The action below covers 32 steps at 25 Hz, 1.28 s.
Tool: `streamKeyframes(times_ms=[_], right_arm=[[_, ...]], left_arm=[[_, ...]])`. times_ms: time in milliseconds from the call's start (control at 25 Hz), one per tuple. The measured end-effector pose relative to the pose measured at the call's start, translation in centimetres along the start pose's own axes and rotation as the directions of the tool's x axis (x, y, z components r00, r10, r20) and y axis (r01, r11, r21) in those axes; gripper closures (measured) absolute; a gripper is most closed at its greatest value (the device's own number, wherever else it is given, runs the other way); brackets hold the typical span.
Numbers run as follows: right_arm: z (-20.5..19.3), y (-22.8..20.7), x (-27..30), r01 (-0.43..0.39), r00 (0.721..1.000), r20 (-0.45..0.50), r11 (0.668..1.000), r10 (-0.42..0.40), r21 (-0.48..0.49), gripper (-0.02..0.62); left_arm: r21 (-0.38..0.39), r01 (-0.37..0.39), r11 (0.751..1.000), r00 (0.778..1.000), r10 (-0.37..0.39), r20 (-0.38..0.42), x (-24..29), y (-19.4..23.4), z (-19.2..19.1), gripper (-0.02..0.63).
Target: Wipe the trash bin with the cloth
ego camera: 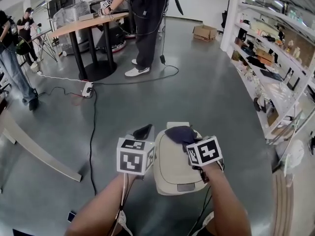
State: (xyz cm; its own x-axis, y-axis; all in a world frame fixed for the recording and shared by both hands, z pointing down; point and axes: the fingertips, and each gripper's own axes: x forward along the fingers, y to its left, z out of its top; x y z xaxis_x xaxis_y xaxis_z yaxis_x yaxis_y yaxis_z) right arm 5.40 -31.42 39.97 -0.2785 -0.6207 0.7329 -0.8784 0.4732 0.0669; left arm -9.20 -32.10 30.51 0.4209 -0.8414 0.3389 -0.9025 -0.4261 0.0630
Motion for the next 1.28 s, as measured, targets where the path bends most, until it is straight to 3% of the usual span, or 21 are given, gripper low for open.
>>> streamKeyframes(times_ms=[200, 560, 920, 1120, 1280], right_arm=[[-0.6, -1.5, -0.5, 0.019, 1.000, 0.009, 0.999, -0.019, 0.032, 0.492], [-1.6, -3.2, -1.1, 0.041, 0.999, 0.004, 0.997, -0.041, 0.065, 0.492], [-2.0, -4.0, -1.3, 0.031, 0.999, 0.031, 0.994, -0.035, 0.104, 0.492], [-0.2, -0.5, -2.7, -0.115, 0.988, 0.123, 0.981, 0.096, 0.157, 0.492], [0.9, 3.3, -3.4, -0.164, 0.981, 0.121, 0.984, 0.155, 0.068, 0.492]], left_arm=[[-0.029, 0.002, 1.000, 1.000, -0.003, -0.015, 0.0, 0.1, -0.2, 0.606], [0.009, 0.021, 1.000, 0.999, -0.021, -0.040, 0.1, -1.2, -1.1, 0.606], [-0.027, 0.025, 0.999, 0.998, -0.026, -0.053, 0.1, -2.6, -1.2, 0.606], [-0.002, 0.014, 1.000, 0.998, -0.014, -0.065, 0.1, -2.5, -1.2, 0.606], [0.002, -0.015, 1.000, 0.998, 0.015, -0.062, -0.8, -1.2, -0.9, 0.606]])
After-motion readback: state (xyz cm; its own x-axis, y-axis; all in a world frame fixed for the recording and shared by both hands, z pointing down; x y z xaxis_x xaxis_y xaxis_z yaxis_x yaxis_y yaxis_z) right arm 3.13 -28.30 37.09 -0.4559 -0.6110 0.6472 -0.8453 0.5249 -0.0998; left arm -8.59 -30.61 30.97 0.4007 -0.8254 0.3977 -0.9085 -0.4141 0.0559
